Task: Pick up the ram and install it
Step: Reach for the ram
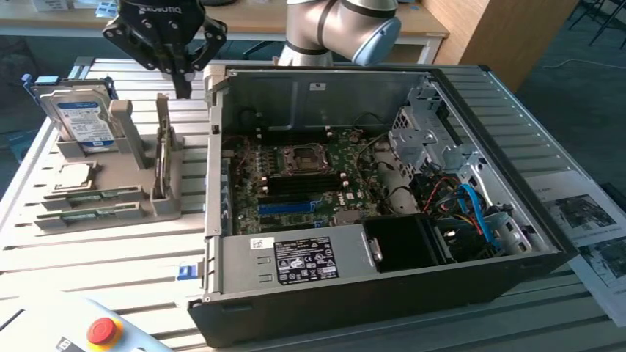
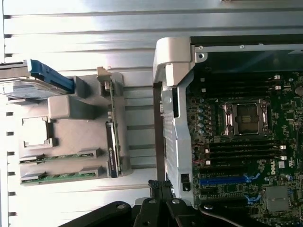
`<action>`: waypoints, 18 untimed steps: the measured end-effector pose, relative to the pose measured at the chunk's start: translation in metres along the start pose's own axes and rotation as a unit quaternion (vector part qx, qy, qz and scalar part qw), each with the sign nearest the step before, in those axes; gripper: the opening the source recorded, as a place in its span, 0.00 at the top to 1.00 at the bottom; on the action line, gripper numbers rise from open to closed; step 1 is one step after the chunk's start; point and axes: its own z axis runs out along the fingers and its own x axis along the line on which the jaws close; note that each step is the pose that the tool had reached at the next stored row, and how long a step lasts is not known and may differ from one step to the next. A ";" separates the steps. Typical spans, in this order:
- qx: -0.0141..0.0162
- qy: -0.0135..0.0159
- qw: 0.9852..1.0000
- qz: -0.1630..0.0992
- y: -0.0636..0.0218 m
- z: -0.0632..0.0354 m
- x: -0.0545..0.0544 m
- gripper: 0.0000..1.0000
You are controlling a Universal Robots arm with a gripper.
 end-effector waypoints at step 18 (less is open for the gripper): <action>0.000 0.000 1.000 0.000 -0.0040 -0.0016 0.062 0.90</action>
